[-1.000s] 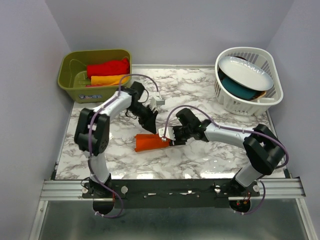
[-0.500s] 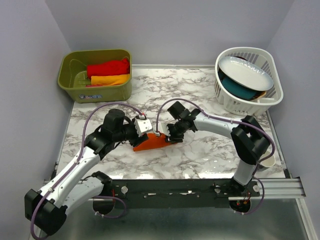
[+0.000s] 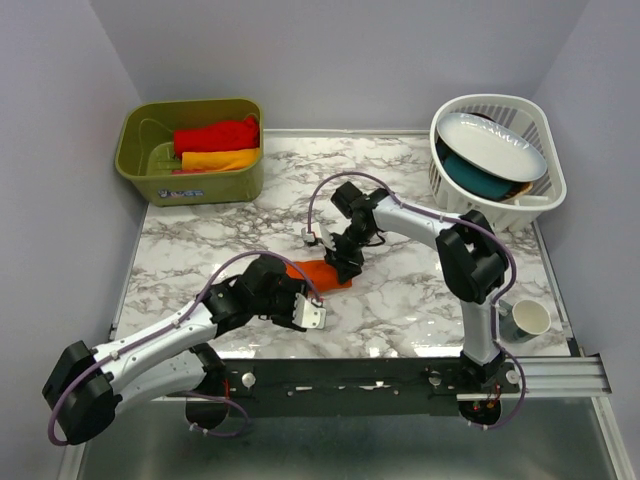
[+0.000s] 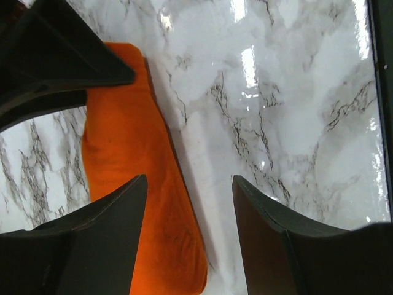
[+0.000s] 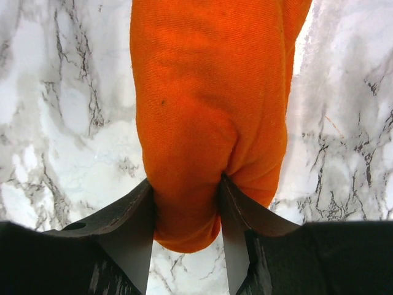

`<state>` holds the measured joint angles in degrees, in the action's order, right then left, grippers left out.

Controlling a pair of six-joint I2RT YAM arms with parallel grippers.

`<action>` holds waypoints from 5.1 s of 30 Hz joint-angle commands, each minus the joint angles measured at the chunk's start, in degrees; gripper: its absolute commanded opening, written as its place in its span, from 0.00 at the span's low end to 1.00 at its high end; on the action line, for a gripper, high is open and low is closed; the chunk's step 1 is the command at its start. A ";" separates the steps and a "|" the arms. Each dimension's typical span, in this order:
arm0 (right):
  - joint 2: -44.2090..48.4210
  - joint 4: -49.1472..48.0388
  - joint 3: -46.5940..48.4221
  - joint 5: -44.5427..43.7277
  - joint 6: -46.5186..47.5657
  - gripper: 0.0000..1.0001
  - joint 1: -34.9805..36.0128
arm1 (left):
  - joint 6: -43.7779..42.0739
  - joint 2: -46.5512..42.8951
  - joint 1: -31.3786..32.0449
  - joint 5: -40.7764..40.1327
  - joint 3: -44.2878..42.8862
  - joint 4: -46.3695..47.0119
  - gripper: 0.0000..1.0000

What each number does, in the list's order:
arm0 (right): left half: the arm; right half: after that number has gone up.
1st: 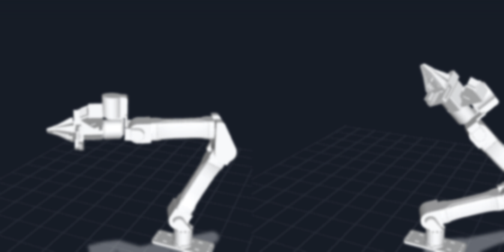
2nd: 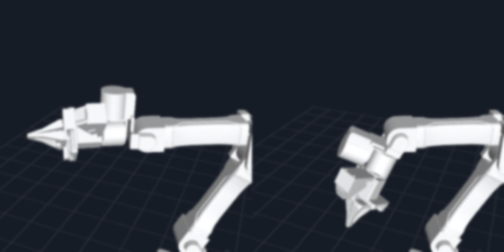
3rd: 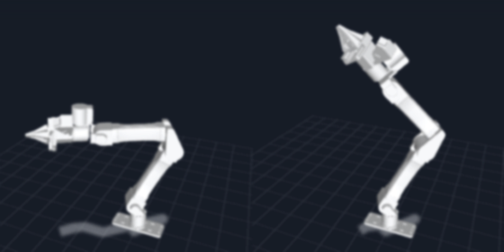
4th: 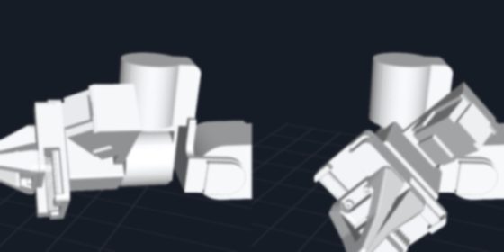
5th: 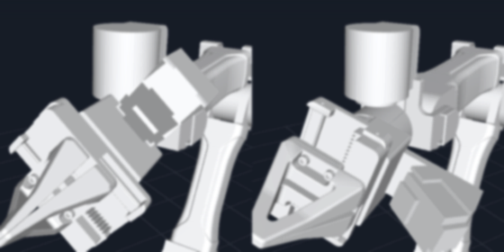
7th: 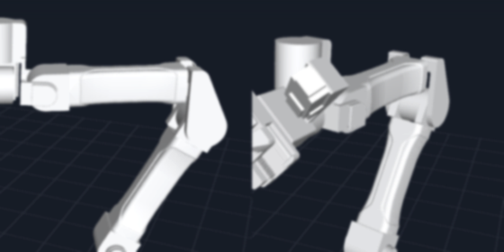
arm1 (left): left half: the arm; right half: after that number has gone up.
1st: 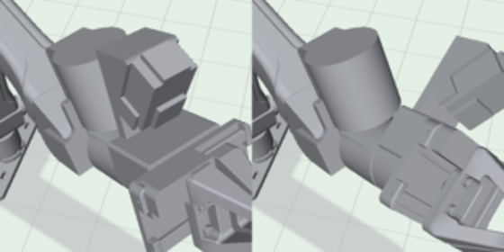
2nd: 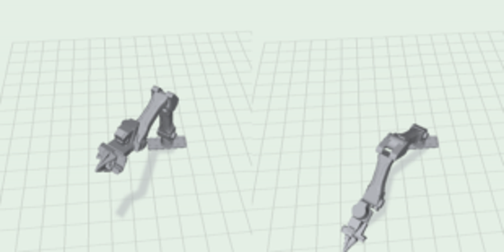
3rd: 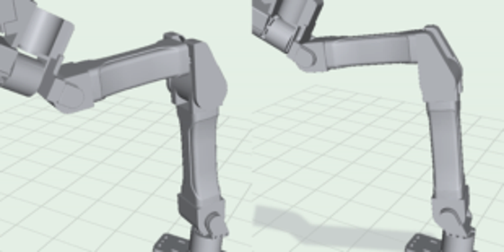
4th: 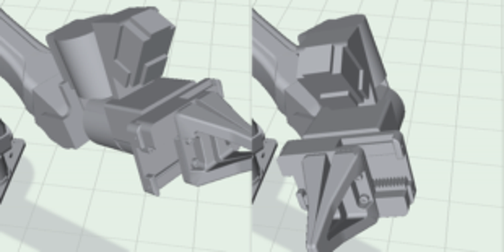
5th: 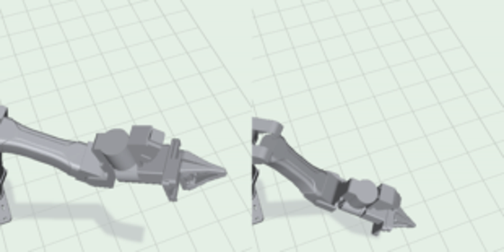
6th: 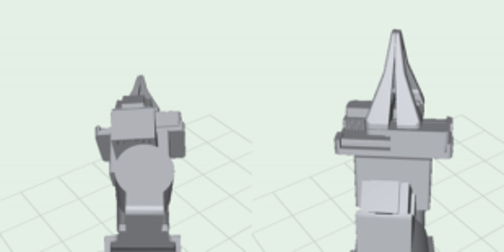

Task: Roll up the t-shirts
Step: Roll the T-shirt to the center of the board, then pick up the T-shirt from the center of the board, then place the T-shirt in the bin.

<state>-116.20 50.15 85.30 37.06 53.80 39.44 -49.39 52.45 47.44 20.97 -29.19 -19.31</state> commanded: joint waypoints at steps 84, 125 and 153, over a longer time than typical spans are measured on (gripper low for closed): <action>29.99 -4.53 -6.90 -14.38 -25.06 1.00 -15.44 | 3.42 32.45 -34.14 -18.48 -61.75 -6.97 0.00; 7.13 20.42 17.27 -12.45 -21.90 1.00 -25.11 | 20.03 82.37 -55.35 -55.15 -94.65 4.89 0.00; 8.10 23.59 15.51 -16.67 -19.08 1.00 -25.03 | 23.45 96.18 -58.08 -51.13 -103.09 -9.07 0.00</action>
<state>-109.49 70.61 100.07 21.34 33.58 14.24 -28.53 146.96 -9.80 -33.80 -131.59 -21.65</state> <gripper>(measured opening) 0.998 0.017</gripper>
